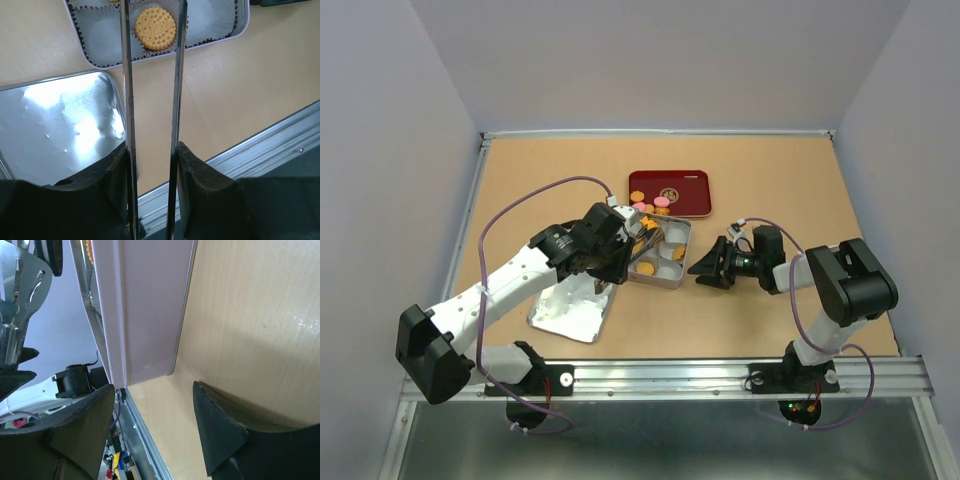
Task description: Pack the cookies
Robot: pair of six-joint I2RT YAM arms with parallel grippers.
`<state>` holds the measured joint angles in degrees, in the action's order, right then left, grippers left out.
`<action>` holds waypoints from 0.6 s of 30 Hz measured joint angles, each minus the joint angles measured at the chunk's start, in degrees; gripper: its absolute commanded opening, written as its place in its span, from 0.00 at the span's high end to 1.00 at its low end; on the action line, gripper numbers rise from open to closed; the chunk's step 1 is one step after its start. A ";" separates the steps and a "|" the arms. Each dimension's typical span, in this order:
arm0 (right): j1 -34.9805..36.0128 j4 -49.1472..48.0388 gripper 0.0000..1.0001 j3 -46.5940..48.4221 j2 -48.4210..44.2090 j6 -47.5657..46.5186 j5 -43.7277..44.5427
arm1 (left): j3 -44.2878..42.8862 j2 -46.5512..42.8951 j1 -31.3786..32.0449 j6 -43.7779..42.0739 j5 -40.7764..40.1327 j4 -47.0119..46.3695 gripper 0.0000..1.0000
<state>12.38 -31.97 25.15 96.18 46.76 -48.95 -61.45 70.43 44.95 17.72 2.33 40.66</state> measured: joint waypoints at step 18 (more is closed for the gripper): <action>-0.04 0.02 0.30 0.17 0.24 0.00 -0.42 | 4.28 0.07 0.00 0.83 1.75 -1.03 0.64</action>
<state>12.34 -31.94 25.32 96.42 46.76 -49.36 -57.17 70.50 44.95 18.55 4.08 39.64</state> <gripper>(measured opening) 0.699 0.467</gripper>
